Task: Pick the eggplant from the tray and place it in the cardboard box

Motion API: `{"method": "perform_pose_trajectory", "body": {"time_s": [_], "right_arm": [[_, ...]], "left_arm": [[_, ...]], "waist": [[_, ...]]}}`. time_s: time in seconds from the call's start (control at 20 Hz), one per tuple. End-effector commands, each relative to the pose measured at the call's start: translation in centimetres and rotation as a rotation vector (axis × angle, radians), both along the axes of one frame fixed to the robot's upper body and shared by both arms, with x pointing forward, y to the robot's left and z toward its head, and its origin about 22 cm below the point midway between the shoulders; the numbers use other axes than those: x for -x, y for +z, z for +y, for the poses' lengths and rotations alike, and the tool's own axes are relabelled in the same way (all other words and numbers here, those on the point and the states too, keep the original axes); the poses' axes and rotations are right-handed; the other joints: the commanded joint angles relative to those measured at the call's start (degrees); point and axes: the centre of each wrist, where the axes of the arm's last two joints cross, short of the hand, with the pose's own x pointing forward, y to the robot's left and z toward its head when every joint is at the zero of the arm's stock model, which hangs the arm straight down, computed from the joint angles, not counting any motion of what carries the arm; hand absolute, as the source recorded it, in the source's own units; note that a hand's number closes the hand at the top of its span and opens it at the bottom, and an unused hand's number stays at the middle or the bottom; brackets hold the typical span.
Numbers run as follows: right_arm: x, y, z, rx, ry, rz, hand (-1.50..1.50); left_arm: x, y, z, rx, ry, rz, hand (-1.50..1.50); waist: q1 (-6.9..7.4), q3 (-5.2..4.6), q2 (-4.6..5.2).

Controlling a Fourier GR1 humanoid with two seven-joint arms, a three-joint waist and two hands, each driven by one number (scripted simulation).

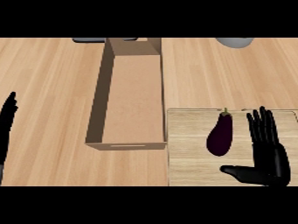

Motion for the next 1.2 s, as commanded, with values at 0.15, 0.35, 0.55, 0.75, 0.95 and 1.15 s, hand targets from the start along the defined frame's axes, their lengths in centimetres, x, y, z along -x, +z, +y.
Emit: {"method": "perform_pose_trajectory", "body": {"time_s": [0.15, 0.35, 0.55, 0.75, 0.95, 1.15], "right_arm": [[2.7, -5.3, -5.1, 0.080, -0.060, -0.136, -1.50], [2.2, -3.2, -9.1, 0.368, 0.017, -0.034, -1.50], [0.7, -0.7, -12.6, 0.519, 0.110, 0.037, -1.50], [-1.8, 0.2, -10.9, 0.659, 0.261, 0.093, -1.50], [-5.4, 1.4, -10.8, 0.731, 0.349, 0.171, -1.50], [-7.2, 2.5, -7.4, 0.736, 0.414, 0.184, -1.50]], "left_arm": [[-0.6, 0.4, -0.2, -0.029, -0.014, 0.032, 0.00], [-0.9, -0.3, 1.2, -0.022, -0.010, 0.033, 0.00], [-0.7, -0.2, -0.3, -0.018, -0.047, 0.042, 0.00], [-2.4, -0.2, 0.4, -0.019, -0.017, 0.037, 0.00], [-2.9, 0.0, -0.1, -0.025, -0.026, 0.027, 0.00], [-3.3, 0.3, -0.6, -0.032, -0.031, 0.044, 0.00]], "waist": [[1.98, 0.03, -0.15], [2.12, -0.21, 0.20], [2.76, -0.13, -0.14], [1.73, -0.23, -0.15], [2.17, -0.16, -0.12], [1.55, -0.19, -0.36]]}}
